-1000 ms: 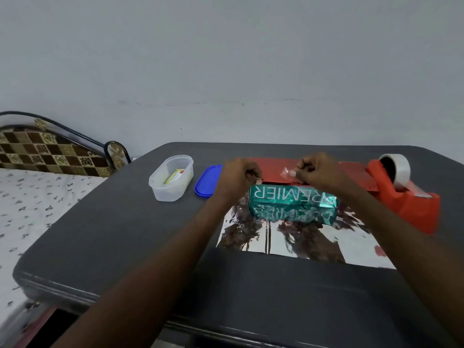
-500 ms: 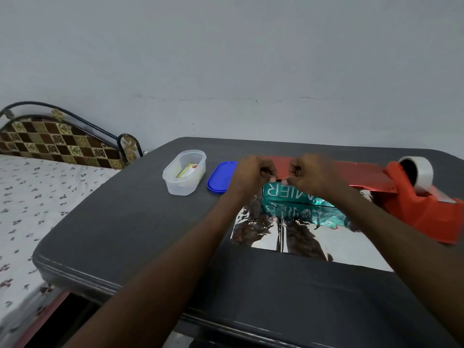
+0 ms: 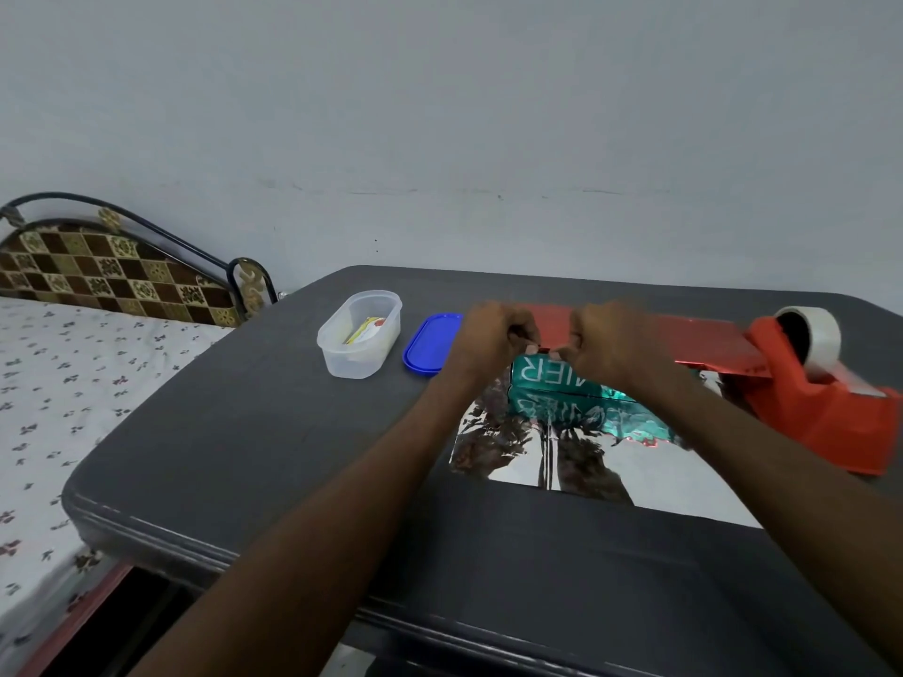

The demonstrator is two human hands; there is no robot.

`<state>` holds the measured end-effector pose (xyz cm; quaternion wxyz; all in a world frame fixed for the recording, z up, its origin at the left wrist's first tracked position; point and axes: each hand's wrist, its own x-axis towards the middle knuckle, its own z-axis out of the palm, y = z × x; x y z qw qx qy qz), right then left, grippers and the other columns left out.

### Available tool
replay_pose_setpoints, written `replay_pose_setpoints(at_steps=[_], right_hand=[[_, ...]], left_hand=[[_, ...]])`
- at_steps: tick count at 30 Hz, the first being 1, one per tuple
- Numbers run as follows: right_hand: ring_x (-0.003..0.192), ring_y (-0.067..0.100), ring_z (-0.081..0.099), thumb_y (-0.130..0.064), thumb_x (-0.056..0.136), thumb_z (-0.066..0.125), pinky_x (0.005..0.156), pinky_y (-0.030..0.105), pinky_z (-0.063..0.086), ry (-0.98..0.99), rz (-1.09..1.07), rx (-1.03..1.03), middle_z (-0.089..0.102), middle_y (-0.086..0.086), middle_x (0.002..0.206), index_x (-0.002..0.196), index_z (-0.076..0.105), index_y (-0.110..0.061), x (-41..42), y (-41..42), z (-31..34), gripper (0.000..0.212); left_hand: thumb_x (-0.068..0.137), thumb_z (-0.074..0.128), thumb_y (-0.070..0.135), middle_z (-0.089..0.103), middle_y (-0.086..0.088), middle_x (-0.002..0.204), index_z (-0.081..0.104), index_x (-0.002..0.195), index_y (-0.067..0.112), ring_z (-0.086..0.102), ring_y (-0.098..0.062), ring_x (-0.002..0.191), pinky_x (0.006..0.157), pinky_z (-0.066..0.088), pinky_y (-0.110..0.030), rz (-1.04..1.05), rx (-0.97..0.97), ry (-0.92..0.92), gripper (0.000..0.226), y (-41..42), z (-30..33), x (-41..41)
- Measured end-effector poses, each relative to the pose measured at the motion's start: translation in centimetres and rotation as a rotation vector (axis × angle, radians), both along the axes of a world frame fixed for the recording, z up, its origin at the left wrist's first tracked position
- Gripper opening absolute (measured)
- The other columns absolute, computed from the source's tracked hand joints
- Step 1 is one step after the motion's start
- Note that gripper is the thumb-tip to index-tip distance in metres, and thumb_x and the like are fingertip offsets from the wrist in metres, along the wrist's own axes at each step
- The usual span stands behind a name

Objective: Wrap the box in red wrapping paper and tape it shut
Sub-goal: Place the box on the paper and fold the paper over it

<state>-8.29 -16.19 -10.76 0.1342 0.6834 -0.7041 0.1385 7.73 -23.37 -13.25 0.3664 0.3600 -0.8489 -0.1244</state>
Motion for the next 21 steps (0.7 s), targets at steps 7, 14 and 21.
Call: replay_pose_setpoints(at_steps=[7,14,21], right_hand=[[0.063,0.019,0.053,-0.064,0.077,0.073,0.062,0.028,0.039,-0.027,-0.080,-0.011,0.056,0.001,0.066,0.077,0.060,-0.011,-2.2,0.8,0.0,0.055],[0.061,0.018,0.054,-0.045,0.078,0.082,0.059,0.027,0.036,-0.047,-0.162,0.016,0.060,0.003,0.065,0.071,0.059,-0.012,-3.7,2.5,-0.1,0.040],[0.074,0.016,0.054,-0.006,0.080,0.075,0.058,0.025,0.038,-0.270,0.096,-0.276,0.063,-0.004,0.080,0.078,0.063,-0.019,-0.7,2.6,-1.3,0.017]], left_hand=[[0.076,0.077,0.002,0.073,0.001,0.077,0.076,0.079,0.012,0.059,-0.005,0.063,0.055,0.038,-0.004,0.003,0.020,0.008,0.010,0.0,0.0,0.0],[0.074,0.082,0.008,0.073,0.000,0.079,0.075,0.081,0.010,0.054,0.001,0.060,0.053,0.038,-0.002,0.002,0.045,-0.002,0.010,-0.2,0.0,0.0],[0.072,0.085,0.019,0.066,0.005,0.072,0.069,0.073,0.014,0.048,0.002,0.058,0.053,0.035,-0.010,0.053,0.023,0.010,0.016,0.6,-0.1,-0.7]])
